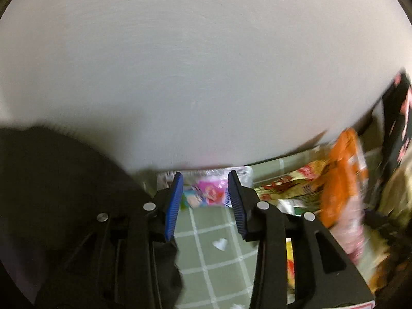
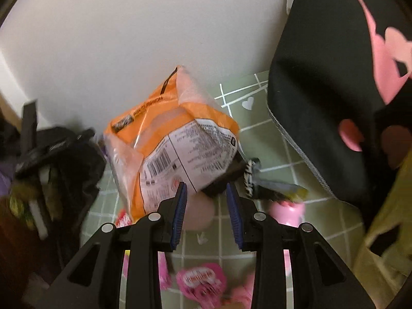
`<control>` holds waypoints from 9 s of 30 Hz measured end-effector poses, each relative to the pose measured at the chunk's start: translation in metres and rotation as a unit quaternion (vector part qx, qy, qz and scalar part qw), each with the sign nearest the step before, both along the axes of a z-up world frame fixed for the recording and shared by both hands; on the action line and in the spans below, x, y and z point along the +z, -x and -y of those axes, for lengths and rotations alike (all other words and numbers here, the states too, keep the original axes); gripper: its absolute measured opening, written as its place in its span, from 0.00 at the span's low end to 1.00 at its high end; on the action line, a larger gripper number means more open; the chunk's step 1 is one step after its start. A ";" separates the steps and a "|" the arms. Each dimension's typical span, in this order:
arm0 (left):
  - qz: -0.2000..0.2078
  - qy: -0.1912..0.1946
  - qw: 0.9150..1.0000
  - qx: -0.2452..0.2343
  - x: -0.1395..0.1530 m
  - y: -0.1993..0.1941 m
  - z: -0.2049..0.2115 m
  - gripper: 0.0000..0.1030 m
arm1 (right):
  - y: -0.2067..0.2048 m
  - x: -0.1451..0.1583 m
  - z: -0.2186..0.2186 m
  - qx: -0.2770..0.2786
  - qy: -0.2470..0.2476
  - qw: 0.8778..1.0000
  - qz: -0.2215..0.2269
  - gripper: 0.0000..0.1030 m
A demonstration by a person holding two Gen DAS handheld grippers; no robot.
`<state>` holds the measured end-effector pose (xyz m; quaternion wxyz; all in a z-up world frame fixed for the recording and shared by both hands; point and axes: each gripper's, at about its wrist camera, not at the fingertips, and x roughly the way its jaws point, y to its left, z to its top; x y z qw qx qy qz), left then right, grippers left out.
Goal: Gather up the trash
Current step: 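Move both tools back over the mat toward the orange bag, then grasp the orange bag with the right gripper and lift it, then hold the orange bag in the right gripper while the left gripper approaches the milk carton, then lift the white milk carton with the left gripper while the right carries the orange bag to the green bag, then open both grippers over the green bag to drop the carton and orange bag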
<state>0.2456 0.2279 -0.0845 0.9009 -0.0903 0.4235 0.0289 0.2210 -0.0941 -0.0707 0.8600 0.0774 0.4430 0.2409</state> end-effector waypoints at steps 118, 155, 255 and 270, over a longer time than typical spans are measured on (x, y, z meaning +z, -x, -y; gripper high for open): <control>-0.106 -0.061 0.941 -0.314 -0.023 0.020 0.130 0.44 | 0.003 0.046 0.080 -0.040 0.025 0.999 0.012 0.04; -0.090 -0.021 0.955 -0.281 -0.047 0.016 0.133 0.49 | 0.032 0.025 0.092 -0.060 0.009 0.998 -0.011 0.04; 0.002 0.119 0.950 -0.289 0.076 0.024 0.343 0.48 | 0.055 0.064 0.272 -0.233 0.053 0.971 0.019 0.04; -0.041 0.115 0.968 -0.221 0.021 0.051 0.290 0.48 | 0.045 0.035 0.271 -0.235 0.074 0.969 -0.020 0.05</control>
